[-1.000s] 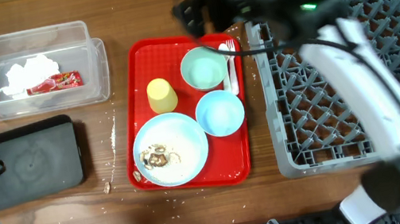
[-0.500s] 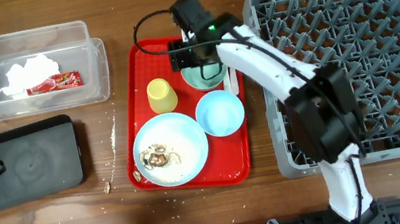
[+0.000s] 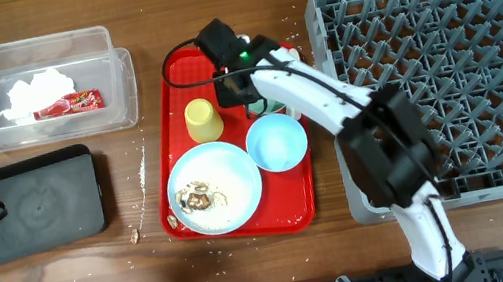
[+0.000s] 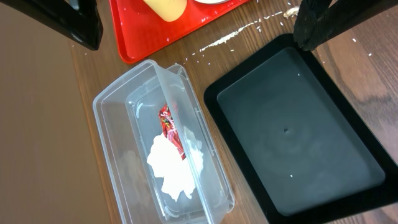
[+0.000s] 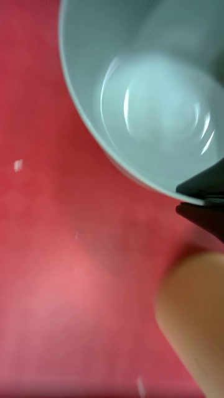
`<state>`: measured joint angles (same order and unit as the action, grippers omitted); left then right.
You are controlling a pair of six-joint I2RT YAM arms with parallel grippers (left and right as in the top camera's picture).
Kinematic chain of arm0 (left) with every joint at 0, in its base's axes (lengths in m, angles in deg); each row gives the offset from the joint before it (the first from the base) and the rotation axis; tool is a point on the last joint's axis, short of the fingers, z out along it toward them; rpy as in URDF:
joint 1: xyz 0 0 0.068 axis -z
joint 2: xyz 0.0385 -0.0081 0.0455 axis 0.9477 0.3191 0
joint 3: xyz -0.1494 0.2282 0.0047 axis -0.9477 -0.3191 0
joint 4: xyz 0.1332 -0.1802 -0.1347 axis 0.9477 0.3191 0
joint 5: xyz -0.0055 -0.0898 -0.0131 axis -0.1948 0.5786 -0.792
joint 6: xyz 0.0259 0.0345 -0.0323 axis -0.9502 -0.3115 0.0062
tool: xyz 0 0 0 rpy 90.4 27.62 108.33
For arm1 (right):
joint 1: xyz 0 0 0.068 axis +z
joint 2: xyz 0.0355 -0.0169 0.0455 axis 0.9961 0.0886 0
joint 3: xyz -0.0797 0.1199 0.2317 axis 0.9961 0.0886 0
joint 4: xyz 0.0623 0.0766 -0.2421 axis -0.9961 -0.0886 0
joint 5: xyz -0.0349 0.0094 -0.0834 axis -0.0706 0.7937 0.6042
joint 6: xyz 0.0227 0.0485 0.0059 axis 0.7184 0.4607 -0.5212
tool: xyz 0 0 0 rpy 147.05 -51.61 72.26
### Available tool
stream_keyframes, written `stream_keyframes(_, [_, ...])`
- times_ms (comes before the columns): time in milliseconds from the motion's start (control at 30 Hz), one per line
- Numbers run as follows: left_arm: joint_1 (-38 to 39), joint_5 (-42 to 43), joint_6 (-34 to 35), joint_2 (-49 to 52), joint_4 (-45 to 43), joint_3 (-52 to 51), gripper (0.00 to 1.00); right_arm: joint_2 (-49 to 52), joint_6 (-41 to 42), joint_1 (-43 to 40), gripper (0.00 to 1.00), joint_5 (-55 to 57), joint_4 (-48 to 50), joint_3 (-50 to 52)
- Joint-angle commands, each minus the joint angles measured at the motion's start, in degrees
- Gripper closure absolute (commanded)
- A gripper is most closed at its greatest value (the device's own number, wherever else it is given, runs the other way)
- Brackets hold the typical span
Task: Sort waste into correct bins and load items into the dishwasher rack
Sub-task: 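Grasp the green bowl with the right gripper and place it in the rack, then grasp the light blue bowl with the right gripper and place it in the rack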
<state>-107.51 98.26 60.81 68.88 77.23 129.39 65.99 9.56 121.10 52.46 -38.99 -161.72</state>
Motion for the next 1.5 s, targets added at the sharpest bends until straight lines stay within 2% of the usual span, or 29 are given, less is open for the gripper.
stream_keyframes(0, [-0.2, -0.1, -0.9, 0.0, -0.2, 0.0, 0.00, -12.8, -6.3, -1.8, 0.96, -6.9, 0.2, -2.0])
stream_keyframes(100, [-0.2, -0.1, -0.9, 0.0, -0.2, 0.0, 0.00, -24.7, -11.0, -7.2, 0.96, -7.4, -1.7, -2.0])
stream_keyframes(133, [-0.2, -0.1, -0.9, 0.0, -0.2, 0.0, 0.00, -28.9, -13.5, -11.9, 0.96, -9.7, -3.2, -2.0])
stream_keyframes(200, [-0.2, -0.1, -0.9, 0.0, -0.2, 0.0, 0.00, -32.2, -19.7, -25.0, 0.96, -23.7, -7.8, -2.0])
stream_keyframes(233, [-0.2, -0.1, -0.9, 0.0, -0.2, 0.0, 0.00, -32.1, -22.7, -29.5, 0.96, -30.5, -9.6, -1.9])
stream_keyframes(300, [-0.2, -0.1, -0.9, 0.0, -0.2, 0.0, 0.00, -29.8, -32.1, -41.4, 0.96, -52.2, -11.4, 0.7])
stream_keyframes(367, [-0.2, -0.1, -0.9, 0.0, -0.2, 0.0, 0.00, -25.9, -37.6, -49.0, 0.96, -71.6, -10.6, 3.9])
stream_keyframes(433, [-0.2, -0.1, -0.9, 0.0, -0.2, 0.0, 0.00, -19.4, -41.9, -53.2, 0.96, -87.1, -10.5, 6.8])
stream_keyframes(533, [-0.2, -0.1, -0.9, 0.0, -0.2, 0.0, 0.00, -10.8, -41.9, -53.4, 0.96, -96.3, -10.0, 7.1])
stream_keyframes(633, [-0.2, -0.1, -0.9, 0.0, -0.2, 0.0, 0.00, -4.9, -38.1, -53.7, 0.96, -93.6, -10.5, 7.1])
stream_keyframes(700, [-0.2, -0.1, -0.9, 0.0, -0.2, 0.0, 0.00, -5.3, -33.1, -54.5, 0.94, -82.8, -11.0, 7.1])
stream_keyframes(733, [-0.2, -0.1, -0.9, 0.0, -0.2, 0.0, 0.00, -5.9, -31.8, -54.9, 0.83, -78.0, -11.5, 7.1])
stream_keyframes(767, [-0.2, -0.1, -0.9, 0.0, -0.2, 0.0, 0.00, -7.0, -29.5, -55.4, 0.67, -71.4, -11.6, 7.1])
stream_keyframes(800, [-0.2, -0.1, -0.9, 0.0, -0.2, 0.0, 0.00, -7.9, -27.3, -55.8, 0.57, -66.6, -11.6, 7.1])
stream_keyframes(867, [-0.2, -0.1, -0.9, 0.0, -0.2, 0.0, 0.00, -10.1, -24.4, -57.0, 0.51, -60.5, -11.6, 7.1])
stream_keyframes(1000, [-0.2, -0.1, -0.9, 0.0, -0.2, 0.0, 0.00, -19.8, -16.4, -59.2, 0.48, -38.3, -11.8, 7.0])
stream_keyframes(1067, [-0.2, -0.1, -0.9, 0.0, -0.2, 0.0, 0.00, -28.6, -12.3, -58.8, 0.35, -26.0, -12.4, 7.0])
stream_keyframes(1100, [-0.2, -0.1, -0.9, 0.0, -0.2, 0.0, 0.00, -31.6, -11.8, -58.1, 0.34, -24.0, -12.7, 7.0])
stream_keyframes(1167, [-0.2, -0.1, -0.9, 0.0, -0.2, 0.0, 0.00, -37.4, -13.5, -52.9, 0.34, -23.5, -12.6, 7.0])
stream_keyframes(1233, [-0.2, -0.1, -0.9, 0.0, -0.2, 0.0, 0.00, -38.3, -14.8, -44.2, 0.33, -22.4, -12.7, 7.0])
stream_keyframes(1367, [-0.2, -0.1, -0.9, 0.0, -0.2, 0.0, 0.00, -32.9, -15.7, -23.6, 0.31, -18.1, -15.8, 7.1])
stream_keyframes(1467, [-0.2, -0.1, -0.9, 0.0, -0.2, 0.0, 0.00, -25.5, -11.0, -10.2, 0.32, -16.8, -23.0, 7.1])
